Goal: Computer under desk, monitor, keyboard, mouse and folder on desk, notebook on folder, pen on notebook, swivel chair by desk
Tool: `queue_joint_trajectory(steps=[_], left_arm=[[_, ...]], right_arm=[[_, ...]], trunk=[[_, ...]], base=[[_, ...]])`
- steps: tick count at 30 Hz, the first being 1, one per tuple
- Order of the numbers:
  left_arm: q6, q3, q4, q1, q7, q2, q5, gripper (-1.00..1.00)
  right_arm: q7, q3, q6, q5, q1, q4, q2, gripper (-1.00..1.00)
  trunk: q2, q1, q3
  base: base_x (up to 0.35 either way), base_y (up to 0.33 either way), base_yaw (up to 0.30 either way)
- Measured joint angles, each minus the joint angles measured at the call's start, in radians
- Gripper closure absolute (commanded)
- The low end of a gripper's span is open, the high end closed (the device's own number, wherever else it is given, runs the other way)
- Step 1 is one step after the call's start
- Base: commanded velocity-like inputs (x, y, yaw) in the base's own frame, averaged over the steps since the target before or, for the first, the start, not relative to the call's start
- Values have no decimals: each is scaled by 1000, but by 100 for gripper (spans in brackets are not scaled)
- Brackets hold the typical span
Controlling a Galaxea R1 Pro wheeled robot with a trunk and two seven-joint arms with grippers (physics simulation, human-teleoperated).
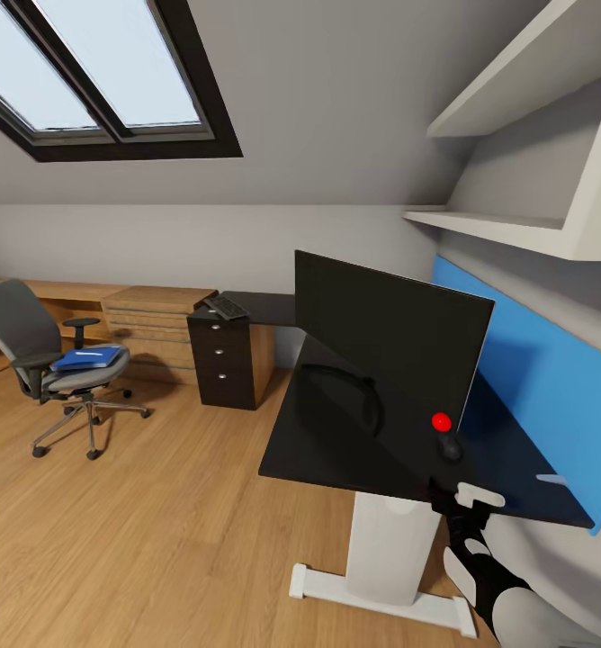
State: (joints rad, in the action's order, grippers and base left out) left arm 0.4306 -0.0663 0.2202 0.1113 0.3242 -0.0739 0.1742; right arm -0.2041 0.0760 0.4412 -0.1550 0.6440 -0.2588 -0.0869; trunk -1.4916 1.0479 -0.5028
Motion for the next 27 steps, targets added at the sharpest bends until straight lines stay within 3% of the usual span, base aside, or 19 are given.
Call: queue_joint_trajectory(steps=[27], left_arm=[[0,0,0,0,-3,0,0,-100]], right_arm=[[-5,4,4,4,0,2,1,-100]], trunk=[[0,0,0]], base=[[111,-4,0]])
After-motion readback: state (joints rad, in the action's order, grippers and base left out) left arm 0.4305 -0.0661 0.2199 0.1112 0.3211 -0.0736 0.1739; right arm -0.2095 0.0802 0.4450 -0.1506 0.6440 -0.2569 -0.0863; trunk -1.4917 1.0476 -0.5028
